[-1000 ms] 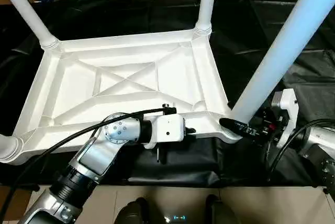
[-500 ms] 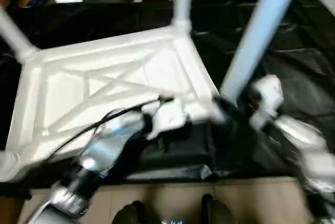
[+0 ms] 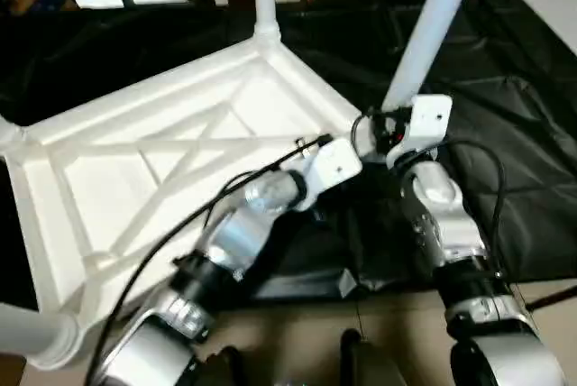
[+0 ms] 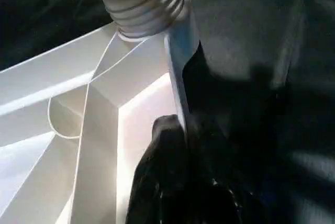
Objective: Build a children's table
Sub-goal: Rotate leg to tighten
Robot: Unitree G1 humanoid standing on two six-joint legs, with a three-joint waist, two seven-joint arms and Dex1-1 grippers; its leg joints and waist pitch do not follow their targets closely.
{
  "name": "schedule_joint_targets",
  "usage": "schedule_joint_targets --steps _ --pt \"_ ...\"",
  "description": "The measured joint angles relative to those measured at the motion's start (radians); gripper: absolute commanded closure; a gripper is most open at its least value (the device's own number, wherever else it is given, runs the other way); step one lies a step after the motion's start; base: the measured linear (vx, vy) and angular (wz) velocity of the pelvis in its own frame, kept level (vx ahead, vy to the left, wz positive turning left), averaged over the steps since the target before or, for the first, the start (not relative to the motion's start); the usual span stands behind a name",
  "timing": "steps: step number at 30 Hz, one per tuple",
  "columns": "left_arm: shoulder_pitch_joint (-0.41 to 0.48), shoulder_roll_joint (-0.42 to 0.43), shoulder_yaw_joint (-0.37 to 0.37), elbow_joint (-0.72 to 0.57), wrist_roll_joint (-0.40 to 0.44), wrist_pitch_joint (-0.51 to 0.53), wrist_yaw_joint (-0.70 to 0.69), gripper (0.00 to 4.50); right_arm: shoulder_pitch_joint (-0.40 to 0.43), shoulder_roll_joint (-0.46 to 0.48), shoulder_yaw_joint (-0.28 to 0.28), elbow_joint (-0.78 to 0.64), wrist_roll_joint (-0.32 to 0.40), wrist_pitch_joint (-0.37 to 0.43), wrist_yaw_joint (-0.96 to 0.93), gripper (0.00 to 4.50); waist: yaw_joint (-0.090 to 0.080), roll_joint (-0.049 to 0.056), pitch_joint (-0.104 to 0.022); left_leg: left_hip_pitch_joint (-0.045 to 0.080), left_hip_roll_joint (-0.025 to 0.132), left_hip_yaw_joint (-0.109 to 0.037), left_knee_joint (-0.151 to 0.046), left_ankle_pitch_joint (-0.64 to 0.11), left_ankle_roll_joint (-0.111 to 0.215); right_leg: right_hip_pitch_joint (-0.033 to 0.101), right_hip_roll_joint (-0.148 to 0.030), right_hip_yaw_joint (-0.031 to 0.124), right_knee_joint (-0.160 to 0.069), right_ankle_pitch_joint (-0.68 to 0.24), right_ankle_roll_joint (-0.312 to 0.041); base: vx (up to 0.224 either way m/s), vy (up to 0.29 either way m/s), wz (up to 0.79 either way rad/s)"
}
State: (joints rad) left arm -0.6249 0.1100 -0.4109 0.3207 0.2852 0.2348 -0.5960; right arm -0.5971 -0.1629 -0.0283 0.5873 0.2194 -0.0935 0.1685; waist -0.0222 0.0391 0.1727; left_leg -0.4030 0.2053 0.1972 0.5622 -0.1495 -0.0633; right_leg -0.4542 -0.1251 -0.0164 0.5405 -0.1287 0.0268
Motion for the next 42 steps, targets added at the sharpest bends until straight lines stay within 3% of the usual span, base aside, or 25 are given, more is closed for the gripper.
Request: schedule_joint_targets --steps 2,3,7,8,11,17,24,32,42 --pt "0.036 0.054 -0.003 -0.043 -0.024 -0.057 -0.065 4.50 0.060 -0.060 0.019 -0.070 0.027 -0.005 0.155 2.49 0.008 0.001 0.000 0.000 0.001 0.002 -0.004 0.000 0.000 0.001 0.000 0.002 0.001 0.003 -0.005 0.000 0.000 0.00" --pt "0.043 0.072 -0.003 -0.051 -0.034 -0.073 -0.085 4.50 0.079 -0.076 0.023 -0.097 0.038 -0.002 0.191 1.95 0.011 0.002 -0.001 0.000 0.001 0.003 -0.005 0.000 0.000 0.001 0.000 0.002 0.001 0.007 -0.010 0.000 0.000 0.00" --pt "0.110 0.163 0.000 -0.127 -0.124 -0.179 -0.251 4.50 0.228 -0.264 0.085 -0.324 0.137 0.088 0.469 1.73 0.049 0.018 -0.002 0.001 0.002 0.008 -0.010 0.000 0.000 0.002 -0.001 0.005 0.005 0.012 -0.017 0.052 -0.011 0.08" --pt "0.117 0.177 0.000 -0.137 -0.139 -0.191 -0.280 4.50 0.245 -0.298 0.094 -0.361 0.146 0.109 0.514 1.47 0.053 0.019 -0.003 0.001 0.002 0.011 -0.010 0.000 0.001 0.003 -0.001 0.006 0.007 0.012 -0.017 0.080 -0.006 0.12" --pt "0.154 0.217 0.002 -0.192 -0.179 -0.203 -0.336 4.50 0.309 -0.406 0.085 -0.464 0.211 0.180 0.657 1.27 0.065 0.028 -0.004 0.000 0.002 0.013 -0.010 0.002 0.006 0.003 -0.003 0.005 0.007 0.006 -0.009 0.065 0.006 0.03" --pt "0.190 0.274 0.007 -0.230 -0.226 -0.232 -0.403 4.50 0.379 -0.488 0.049 -0.562 0.294 0.283 0.791 0.80 0.066 0.031 -0.004 0.000 0.002 0.014 -0.011 0.000 0.010 0.002 -0.002 0.004 0.006 0.003 -0.010 0.021 0.002 0.00" --pt "0.200 0.284 0.017 -0.230 -0.240 -0.238 -0.426 4.50 0.395 -0.507 0.038 -0.581 0.317 0.308 0.800 0.21 0.057 0.031 -0.004 0.000 0.002 0.014 -0.009 -0.003 0.006 0.002 -0.004 0.006 0.008 0.003 -0.009 0.000 0.000 0.00" --pt "0.206 0.292 0.021 -0.234 -0.248 -0.234 -0.427 4.50 0.371 -0.457 0.038 -0.553 0.283 0.276 0.804 0.36 0.052 0.031 -0.004 0.000 0.002 0.014 -0.007 -0.003 0.006 0.001 -0.003 0.006 0.011 0.003 -0.009 0.000 0.000 0.00" --pt "0.206 0.293 0.022 -0.233 -0.249 -0.232 -0.427 4.50 0.370 -0.443 0.038 -0.543 0.293 0.278 0.840 1.17 0.052 0.031 -0.004 0.000 0.002 0.014 -0.004 -0.002 0.007 0.000 -0.003 0.006 0.014 0.003 -0.009 0.000 0.000 0.00"
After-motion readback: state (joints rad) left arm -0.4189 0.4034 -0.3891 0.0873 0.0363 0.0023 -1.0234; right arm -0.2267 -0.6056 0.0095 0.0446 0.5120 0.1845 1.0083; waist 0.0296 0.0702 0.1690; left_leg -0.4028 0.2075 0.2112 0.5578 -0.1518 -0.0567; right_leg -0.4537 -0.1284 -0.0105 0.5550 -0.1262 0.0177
